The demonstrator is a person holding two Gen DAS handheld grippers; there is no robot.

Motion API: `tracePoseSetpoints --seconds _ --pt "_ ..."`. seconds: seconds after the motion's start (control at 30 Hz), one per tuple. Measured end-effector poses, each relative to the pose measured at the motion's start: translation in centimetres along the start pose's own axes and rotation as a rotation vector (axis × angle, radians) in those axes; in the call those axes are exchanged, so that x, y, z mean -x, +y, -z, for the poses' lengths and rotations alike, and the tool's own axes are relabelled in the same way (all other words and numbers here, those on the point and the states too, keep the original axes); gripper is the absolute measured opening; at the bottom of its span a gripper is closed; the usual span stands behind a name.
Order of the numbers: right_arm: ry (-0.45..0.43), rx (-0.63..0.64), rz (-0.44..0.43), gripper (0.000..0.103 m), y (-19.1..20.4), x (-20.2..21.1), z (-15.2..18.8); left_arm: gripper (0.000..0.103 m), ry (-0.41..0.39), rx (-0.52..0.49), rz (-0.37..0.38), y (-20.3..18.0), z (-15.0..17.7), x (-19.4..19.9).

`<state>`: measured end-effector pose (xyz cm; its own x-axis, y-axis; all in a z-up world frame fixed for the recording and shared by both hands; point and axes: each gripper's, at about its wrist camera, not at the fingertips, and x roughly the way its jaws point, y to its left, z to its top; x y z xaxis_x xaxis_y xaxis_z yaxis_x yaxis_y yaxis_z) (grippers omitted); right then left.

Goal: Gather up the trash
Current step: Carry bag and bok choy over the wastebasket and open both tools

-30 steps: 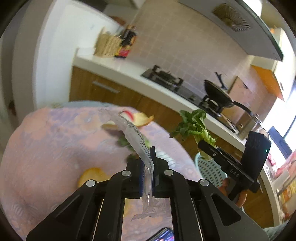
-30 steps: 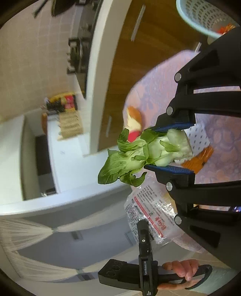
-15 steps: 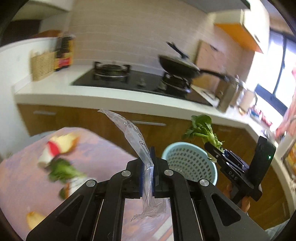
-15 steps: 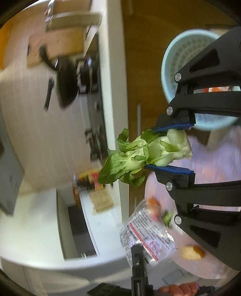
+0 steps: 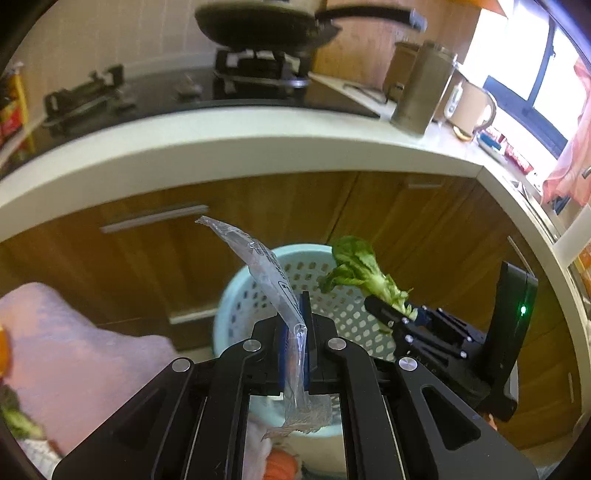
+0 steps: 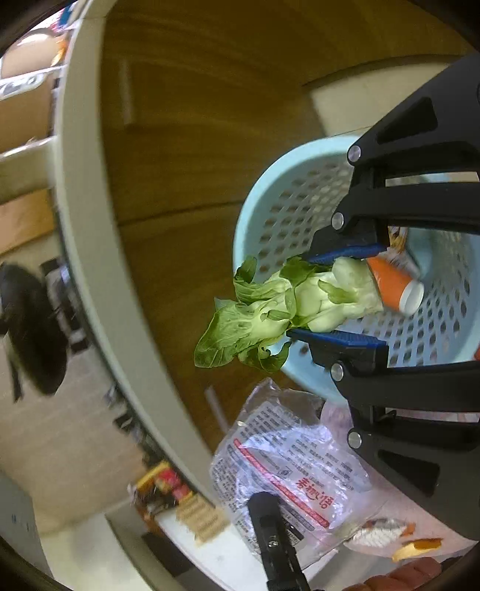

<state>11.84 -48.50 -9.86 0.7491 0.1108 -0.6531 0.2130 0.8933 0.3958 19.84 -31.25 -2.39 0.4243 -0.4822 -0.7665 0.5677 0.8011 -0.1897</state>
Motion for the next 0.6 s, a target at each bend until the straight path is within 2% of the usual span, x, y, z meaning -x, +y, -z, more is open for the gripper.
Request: tracePoseSetpoints --seconds 0.13,0.2,0.27,0.3,0.33,0.4,0.6 --pt "0.043 -0.049 -0.010 0.033 -1.1 -1.5 0.2 0.004 0.043 0.002 0.002 -0.7 -0.7 -3.3" --pt "0.050 -0.071 -0.015 0.059 -1.5 -1.8 0.3 0.006 0.062 0.003 0.005 -0.8 -0.8 -4.4" --pt "0.035 -0.077 -0.001 0.061 -1.9 -1.8 0.3 0.007 0.082 0.002 0.006 -0.9 -1.0 -5.6" --pt "0.033 -0.077 -0.002 0.061 -2.0 -1.8 0.2 0.018 0.088 0.000 0.007 -1.1 -1.0 -5.9" --pt "0.032 -0.083 -0.004 0.061 -2.2 -1.6 0.2 0.036 0.101 -0.004 0.003 -1.3 -0.9 -6.4" --pt "0.027 -0.095 -0.007 0.061 -2.4 -1.5 0.1 0.047 0.093 -0.012 -0.030 -1.5 -0.7 -6.5" --pt "-0.006 -0.077 -0.026 0.061 -1.7 0.5 -0.1 0.048 0.084 -0.045 -0.008 -2.0 0.0 -4.6"
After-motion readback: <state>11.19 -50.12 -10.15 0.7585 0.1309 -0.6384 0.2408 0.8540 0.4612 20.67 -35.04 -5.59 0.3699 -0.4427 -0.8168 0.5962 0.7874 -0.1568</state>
